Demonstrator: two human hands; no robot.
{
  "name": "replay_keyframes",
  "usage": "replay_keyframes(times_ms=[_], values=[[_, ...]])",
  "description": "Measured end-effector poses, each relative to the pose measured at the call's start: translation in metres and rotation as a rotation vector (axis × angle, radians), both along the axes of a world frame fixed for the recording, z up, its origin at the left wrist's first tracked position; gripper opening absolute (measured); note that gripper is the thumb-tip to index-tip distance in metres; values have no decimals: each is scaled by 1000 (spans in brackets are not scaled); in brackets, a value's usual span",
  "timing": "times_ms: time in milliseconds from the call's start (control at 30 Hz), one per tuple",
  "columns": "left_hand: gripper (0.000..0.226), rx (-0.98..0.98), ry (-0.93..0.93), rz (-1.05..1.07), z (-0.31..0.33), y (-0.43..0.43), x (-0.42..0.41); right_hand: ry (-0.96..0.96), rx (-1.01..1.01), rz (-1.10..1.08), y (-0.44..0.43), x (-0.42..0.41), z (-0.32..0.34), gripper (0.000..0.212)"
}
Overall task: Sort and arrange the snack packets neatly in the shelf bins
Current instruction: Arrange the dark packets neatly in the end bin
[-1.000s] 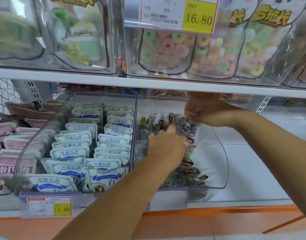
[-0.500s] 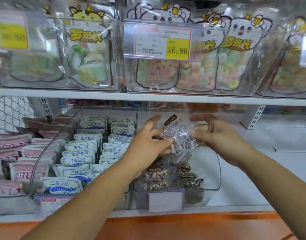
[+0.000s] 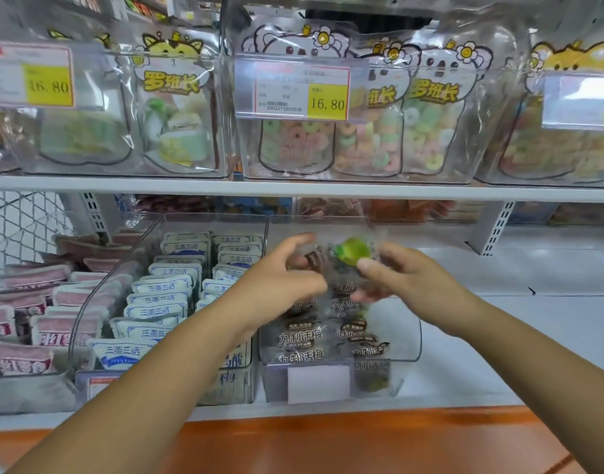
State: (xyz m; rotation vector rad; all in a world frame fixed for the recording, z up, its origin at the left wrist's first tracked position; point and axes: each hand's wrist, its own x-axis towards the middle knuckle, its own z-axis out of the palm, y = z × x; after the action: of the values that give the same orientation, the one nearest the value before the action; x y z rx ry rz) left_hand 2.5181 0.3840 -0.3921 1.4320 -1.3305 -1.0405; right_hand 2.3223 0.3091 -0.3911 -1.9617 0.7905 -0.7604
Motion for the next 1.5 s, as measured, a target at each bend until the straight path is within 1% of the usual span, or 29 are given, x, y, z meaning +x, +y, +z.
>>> replay_keyframes(times_ms=[33,67,100,133,200,233,267,300,367,433,467,500,567,633,667,700,767,833,900,933,1000,1067,1167,1300,1367,1433,1467,1500], values=[[59,-20,-157,20,0,1,1,-16,113,2,-1,-2,2,29],[54,-43,-211,41,1,3,0,13,139,4,-2,-4,3,41],[49,-46,-185,42,-1,3,1,49,128,6,-4,-5,2,48],[43,-28,-91,33,-4,2,1,70,120,8,-3,-4,0,49],[34,-7,74,20,-5,0,-2,73,153,13,-1,-2,-1,43],[31,-22,87,20,-5,-1,-2,48,161,-2,0,0,0,38],[29,-49,62,33,-5,-2,-2,21,150,-35,0,1,2,34],[27,-91,13,54,-5,-3,-2,-9,126,-87,-3,1,3,37],[23,-176,-153,80,-5,-6,-2,-40,45,-190,-6,-2,8,55],[22,-233,-287,89,-5,-7,-4,16,-55,-168,-7,-3,13,53],[21,-255,-311,87,-6,-8,-6,91,-118,-129,-5,-4,15,49],[22,-273,-331,80,-6,-9,-9,184,-182,-108,-5,-5,16,43],[37,-266,-396,74,-7,-9,-14,326,-306,-128,-8,-6,17,28],[58,-204,-487,70,-12,-11,-15,433,-372,-192,-11,-10,18,29],[63,-171,-560,66,-15,-12,-14,494,-387,-214,-11,-12,18,33],[64,-143,-644,57,-18,-12,-13,555,-404,-211,-10,-13,17,36],[59,-114,-793,11,-21,-11,-12,639,-458,-154,-6,-10,9,36],[55,-91,-877,-47,-23,-10,-12,727,-542,-93,-2,-3,-4,34],[52,-64,-900,-75,-22,-10,-11,865,-629,-56,-2,4,-13,36],[50,-55,-902,-86,-21,-10,-10,893,-618,-44,-2,5,-12,38],[49,-45,-928,-120,-19,-11,-8,852,-567,-27,-3,5,-6,37],[54,-38,-958,-152,-18,-10,-8,863,-642,-27,-7,4,-4,28],[61,-31,-963,-159,-16,-11,-8,980,-793,-93,-11,11,-11,28],[62,-17,-956,-167,-17,-12,-10,1115,-862,-85,-19,25,-25,25],[61,-26,-953,-149,-18,-13,-11,1131,-861,-67,-24,28,-26,22],[61,-61,-956,-109,-20,-16,-12,1141,-815,-7,-27,28,-19,20],[63,-75,-961,-88,-21,-17,-13,1155,-742,51,-28,27,-12,17],[66,-85,-971,-75,-22,-18,-14,1135,-614,105,-28,25,-2,15]])
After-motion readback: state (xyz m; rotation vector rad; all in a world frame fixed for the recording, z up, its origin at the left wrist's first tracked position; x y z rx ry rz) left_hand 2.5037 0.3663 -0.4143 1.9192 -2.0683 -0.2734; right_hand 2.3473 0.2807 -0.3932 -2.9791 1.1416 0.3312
